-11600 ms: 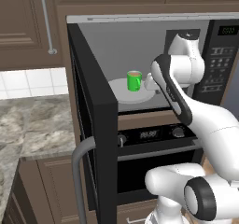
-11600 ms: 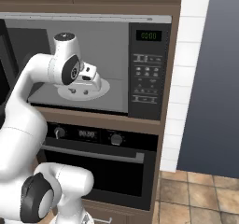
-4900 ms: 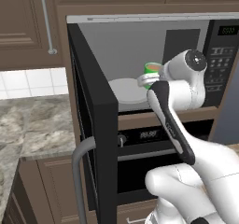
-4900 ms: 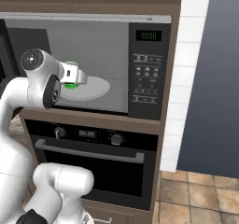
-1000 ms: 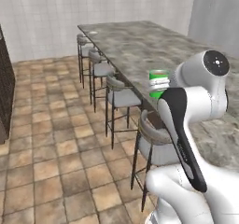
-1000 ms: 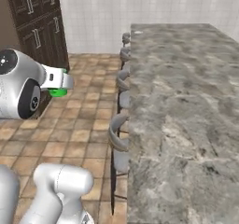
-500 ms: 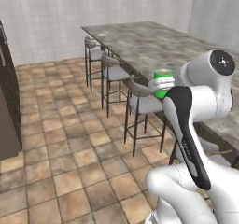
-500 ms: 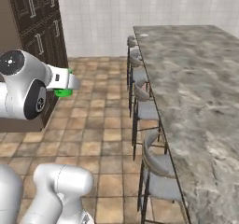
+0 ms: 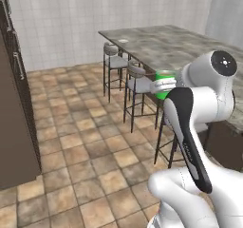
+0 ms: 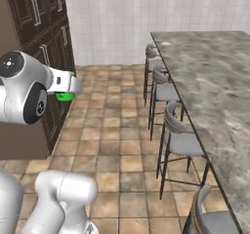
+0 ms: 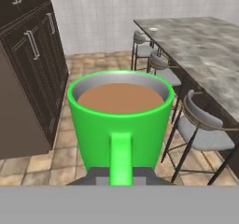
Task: Pick the cup of tea, navigate to the dining table, and place it on the saucer.
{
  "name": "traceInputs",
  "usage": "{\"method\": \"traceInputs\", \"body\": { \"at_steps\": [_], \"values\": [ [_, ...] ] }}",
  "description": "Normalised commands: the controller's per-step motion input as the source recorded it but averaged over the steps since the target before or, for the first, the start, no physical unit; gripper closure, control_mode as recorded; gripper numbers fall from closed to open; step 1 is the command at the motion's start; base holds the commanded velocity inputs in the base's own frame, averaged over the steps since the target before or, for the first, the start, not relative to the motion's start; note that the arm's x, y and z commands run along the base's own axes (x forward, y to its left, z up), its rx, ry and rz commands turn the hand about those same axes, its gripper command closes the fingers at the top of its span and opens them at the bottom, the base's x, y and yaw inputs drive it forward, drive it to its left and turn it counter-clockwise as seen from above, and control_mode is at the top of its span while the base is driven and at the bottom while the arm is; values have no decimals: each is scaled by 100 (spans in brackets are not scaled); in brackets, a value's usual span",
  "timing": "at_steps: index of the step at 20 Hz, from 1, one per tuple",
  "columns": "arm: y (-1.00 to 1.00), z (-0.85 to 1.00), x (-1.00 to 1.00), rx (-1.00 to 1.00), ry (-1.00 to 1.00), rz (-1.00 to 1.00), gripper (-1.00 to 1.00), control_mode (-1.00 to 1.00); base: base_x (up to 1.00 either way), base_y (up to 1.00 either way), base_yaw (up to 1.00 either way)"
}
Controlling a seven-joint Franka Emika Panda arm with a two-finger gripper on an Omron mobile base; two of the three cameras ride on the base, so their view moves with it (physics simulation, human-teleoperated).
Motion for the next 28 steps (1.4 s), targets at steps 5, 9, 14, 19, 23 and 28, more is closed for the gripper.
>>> {"method": "traceInputs", "body": {
  "at_steps": [5,9,14,19,23,28],
  "values": [
    [0,0,0,0,0,0,100,100,100,22,-5],
    [0,0,0,0,0,0,100,100,100,21,-6],
    [0,0,0,0,0,0,100,100,100,33,-8],
    [0,0,0,0,0,0,100,100,100,24,-15],
    [0,0,0,0,0,0,100,100,100,20,-22],
    [0,0,0,0,0,0,100,100,100,16,-26]
  ]
}}
